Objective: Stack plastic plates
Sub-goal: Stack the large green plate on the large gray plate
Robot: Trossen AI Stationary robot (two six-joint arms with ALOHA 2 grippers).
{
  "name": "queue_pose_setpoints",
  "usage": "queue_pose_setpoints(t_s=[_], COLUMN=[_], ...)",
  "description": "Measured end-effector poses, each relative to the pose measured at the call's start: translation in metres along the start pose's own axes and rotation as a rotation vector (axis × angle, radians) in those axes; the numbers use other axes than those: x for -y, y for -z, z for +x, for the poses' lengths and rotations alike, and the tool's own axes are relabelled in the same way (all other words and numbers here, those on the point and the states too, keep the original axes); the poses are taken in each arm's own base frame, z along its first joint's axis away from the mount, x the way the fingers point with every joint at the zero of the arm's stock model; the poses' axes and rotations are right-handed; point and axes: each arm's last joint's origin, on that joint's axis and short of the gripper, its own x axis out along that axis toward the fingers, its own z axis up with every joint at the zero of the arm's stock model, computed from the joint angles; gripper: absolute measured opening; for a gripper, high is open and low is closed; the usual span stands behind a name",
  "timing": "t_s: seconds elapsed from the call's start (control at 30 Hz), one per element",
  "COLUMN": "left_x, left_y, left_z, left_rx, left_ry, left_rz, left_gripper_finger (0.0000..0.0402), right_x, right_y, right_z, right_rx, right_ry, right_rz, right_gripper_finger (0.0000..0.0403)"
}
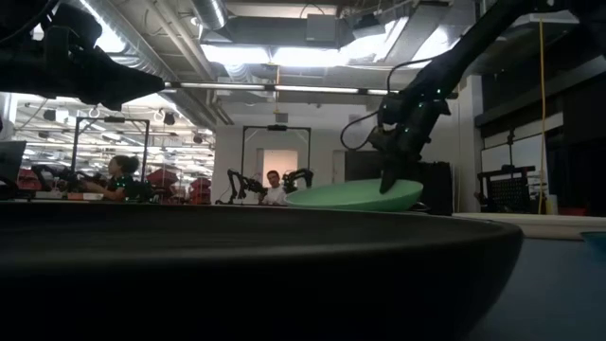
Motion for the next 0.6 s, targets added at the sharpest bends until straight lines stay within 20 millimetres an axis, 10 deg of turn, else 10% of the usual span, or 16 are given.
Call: queue_pose_setpoints(t_s=[0.6], left_x=[0.0], left_y=[0.0], left_z=[0.0], left_rx=[0.0], left_ry=[0.0], left_rz=[0.0], left_gripper_finger=[0.0066], right_x=[0.0018], right_y=[0.0003], right_z=[0.0015], right_rx=[-0.001], right_ry=[0.059], right_rz=[0.0], right_gripper_finger=[0.0001])
